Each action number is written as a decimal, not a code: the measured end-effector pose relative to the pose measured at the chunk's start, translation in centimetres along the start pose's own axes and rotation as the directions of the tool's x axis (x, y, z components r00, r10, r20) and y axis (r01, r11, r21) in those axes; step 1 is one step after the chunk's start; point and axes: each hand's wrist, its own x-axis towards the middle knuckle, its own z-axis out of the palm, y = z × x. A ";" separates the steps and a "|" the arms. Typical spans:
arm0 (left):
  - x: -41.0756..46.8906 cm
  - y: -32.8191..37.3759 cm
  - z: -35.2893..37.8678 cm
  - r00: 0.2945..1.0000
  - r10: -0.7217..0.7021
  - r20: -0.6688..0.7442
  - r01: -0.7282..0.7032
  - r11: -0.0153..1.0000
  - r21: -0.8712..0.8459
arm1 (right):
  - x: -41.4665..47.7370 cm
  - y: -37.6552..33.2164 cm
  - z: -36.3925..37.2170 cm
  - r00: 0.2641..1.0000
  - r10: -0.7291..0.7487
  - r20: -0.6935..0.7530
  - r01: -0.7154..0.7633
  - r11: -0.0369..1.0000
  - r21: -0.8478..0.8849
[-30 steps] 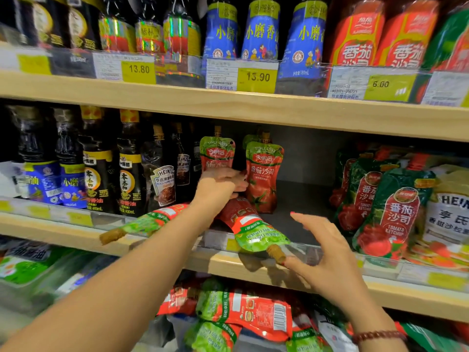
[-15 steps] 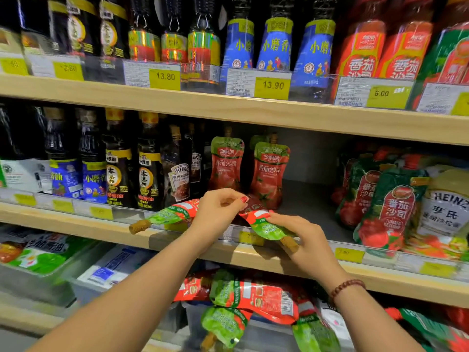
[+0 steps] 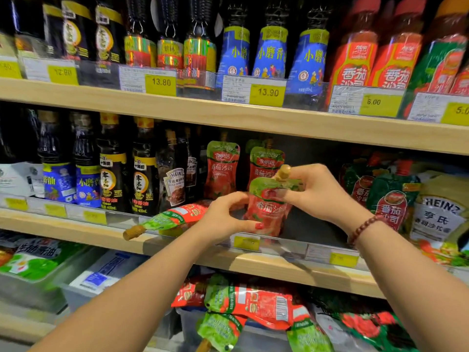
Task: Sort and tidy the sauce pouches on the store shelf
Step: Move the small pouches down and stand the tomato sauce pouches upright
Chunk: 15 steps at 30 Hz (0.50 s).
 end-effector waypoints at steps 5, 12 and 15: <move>0.8 -0.7 1.0 0.998 -0.030 -0.055 0.026 0.997 -0.072 | 0.6 1.0 1.0 0.997 0.061 -0.043 -0.050 0.972 0.230; 1.1 -0.8 0.8 0.996 -0.052 -0.067 0.051 0.998 -0.029 | -1.6 4.5 3.7 0.968 0.227 0.104 -0.249 0.915 0.318; 1.2 -0.9 0.8 0.996 -0.057 -0.062 0.057 0.998 -0.007 | -1.5 5.1 4.3 0.950 0.287 0.125 -0.311 0.904 0.292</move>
